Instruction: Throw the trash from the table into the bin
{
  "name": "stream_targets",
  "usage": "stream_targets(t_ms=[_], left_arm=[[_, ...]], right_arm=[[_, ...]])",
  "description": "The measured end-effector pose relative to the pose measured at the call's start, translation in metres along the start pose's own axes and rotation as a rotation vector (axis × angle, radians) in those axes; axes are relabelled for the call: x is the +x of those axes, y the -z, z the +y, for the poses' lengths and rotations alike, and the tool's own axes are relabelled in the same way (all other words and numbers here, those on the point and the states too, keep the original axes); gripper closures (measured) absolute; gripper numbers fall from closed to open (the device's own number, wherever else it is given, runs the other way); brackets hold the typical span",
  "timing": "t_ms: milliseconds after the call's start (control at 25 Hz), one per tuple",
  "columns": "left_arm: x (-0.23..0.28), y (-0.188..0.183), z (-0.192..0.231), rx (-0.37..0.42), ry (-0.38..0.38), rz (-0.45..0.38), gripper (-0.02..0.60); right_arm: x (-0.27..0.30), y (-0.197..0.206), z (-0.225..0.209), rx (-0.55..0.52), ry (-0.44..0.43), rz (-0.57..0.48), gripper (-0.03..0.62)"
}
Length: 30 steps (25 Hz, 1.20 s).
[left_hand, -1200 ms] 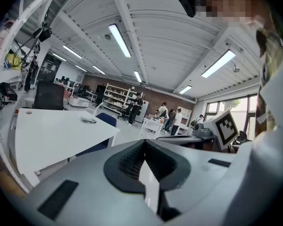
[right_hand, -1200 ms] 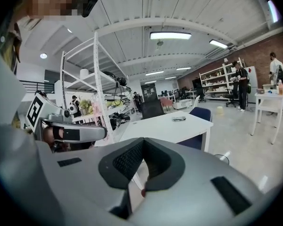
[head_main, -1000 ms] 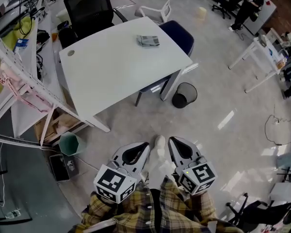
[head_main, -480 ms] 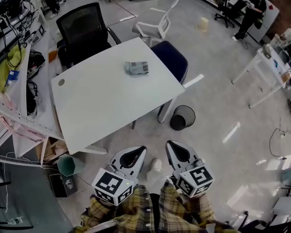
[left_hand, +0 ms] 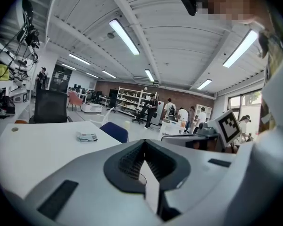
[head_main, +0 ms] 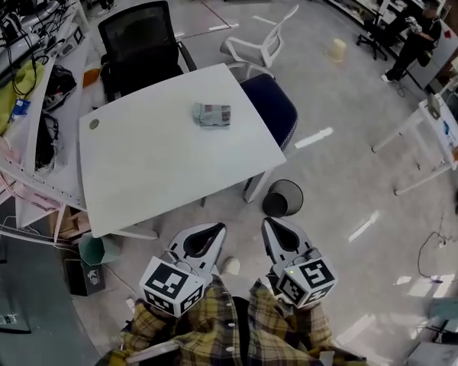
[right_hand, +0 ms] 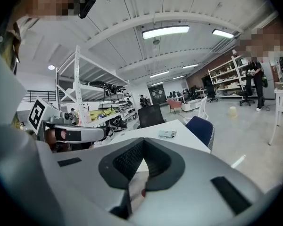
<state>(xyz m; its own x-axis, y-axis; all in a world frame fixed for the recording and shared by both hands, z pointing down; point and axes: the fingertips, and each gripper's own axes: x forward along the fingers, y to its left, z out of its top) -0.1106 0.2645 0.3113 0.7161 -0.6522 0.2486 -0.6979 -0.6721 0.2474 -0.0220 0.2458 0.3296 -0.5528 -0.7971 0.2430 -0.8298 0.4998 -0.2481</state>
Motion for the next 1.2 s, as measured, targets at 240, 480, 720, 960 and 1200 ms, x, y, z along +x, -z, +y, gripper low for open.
stream_targets(t_ms=[240, 480, 720, 960, 1200], left_arm=[[0.02, -0.001, 0.021, -0.008, -0.034, 0.027, 0.574], [0.048, -0.014, 0.047, -0.012, -0.022, 0.021, 0.574], [0.082, -0.04, 0.086, -0.015, 0.005, -0.011, 0.574], [0.107, -0.065, 0.154, -0.025, 0.001, -0.019, 0.574], [0.12, -0.078, 0.217, -0.05, -0.013, -0.01, 0.574]], right_arm=[[0.023, -0.002, -0.019, 0.021, -0.027, 0.017, 0.595], [0.051, -0.008, -0.033, 0.018, -0.022, 0.035, 0.595], [0.098, -0.024, -0.053, -0.003, -0.01, 0.059, 0.595], [0.182, -0.053, -0.065, -0.042, -0.015, 0.081, 0.595], [0.251, -0.068, -0.093, -0.017, 0.028, 0.092, 0.595]])
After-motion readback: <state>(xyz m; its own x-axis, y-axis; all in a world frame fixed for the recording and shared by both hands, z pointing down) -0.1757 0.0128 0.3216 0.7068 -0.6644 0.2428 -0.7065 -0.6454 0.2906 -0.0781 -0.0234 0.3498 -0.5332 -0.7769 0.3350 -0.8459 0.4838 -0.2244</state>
